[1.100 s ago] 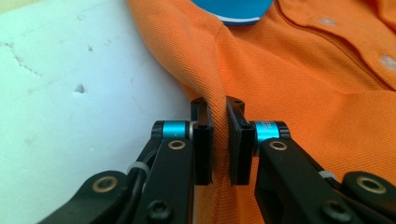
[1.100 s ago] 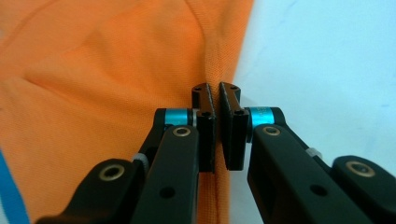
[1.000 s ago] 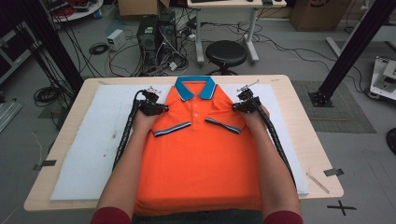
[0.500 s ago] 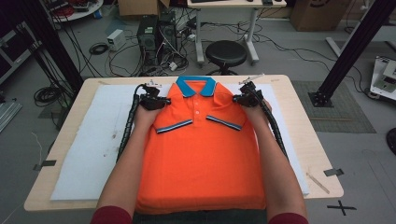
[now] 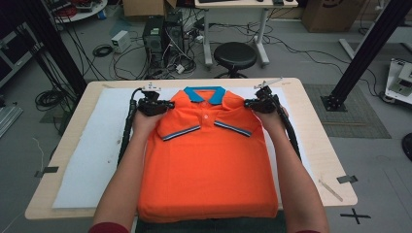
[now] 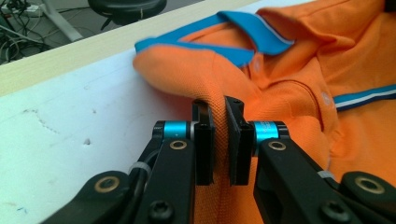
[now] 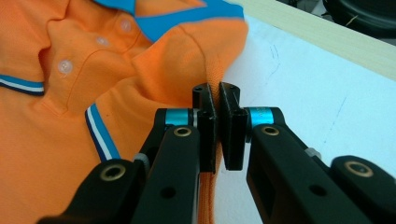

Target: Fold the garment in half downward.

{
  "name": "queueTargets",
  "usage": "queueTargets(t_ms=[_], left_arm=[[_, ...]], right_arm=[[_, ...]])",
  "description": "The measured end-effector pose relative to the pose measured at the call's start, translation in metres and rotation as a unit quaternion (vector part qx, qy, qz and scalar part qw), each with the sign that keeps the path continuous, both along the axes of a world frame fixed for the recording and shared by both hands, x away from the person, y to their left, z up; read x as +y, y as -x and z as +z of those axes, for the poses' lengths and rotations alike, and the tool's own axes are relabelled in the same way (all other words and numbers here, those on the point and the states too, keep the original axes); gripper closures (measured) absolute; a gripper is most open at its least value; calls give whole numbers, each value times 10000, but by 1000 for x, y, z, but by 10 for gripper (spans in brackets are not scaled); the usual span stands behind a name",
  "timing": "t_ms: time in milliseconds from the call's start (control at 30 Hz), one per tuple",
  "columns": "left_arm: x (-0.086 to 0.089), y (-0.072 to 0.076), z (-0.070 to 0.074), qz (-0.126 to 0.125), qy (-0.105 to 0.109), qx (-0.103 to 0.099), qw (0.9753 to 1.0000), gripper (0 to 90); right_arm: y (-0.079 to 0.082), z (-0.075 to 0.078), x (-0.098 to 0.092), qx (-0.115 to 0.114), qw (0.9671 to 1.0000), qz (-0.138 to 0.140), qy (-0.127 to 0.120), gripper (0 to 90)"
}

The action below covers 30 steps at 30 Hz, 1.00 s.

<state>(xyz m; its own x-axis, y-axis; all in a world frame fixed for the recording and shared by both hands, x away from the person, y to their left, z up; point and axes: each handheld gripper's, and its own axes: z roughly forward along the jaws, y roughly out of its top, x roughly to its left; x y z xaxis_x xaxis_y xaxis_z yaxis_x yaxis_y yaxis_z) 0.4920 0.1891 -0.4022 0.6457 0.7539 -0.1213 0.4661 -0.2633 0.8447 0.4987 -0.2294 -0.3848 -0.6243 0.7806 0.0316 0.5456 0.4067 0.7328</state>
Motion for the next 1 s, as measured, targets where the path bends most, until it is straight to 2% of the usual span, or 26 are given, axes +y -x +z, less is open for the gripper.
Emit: queueTargets(t_ms=[233, 300, 467, 1000], left_arm=[[2, 13, 8, -140, 136, -143, 9997, 830], [3, 15, 9, -166, 137, -160, 9996, 830], [6, 28, 12, -247, 247, -253, 9991, 830], [6, 59, 17, -493, 252, -450, 9975, 830]], right_arm=[[11, 2, -6, -105, 9999, 24, -134, 871], [13, 2, -7, -74, 9998, 33, -170, 871], [27, 5, -12, -196, 9993, 146, -269, 870], [61, 3, -18, -324, 9982, 349, -363, 870]])
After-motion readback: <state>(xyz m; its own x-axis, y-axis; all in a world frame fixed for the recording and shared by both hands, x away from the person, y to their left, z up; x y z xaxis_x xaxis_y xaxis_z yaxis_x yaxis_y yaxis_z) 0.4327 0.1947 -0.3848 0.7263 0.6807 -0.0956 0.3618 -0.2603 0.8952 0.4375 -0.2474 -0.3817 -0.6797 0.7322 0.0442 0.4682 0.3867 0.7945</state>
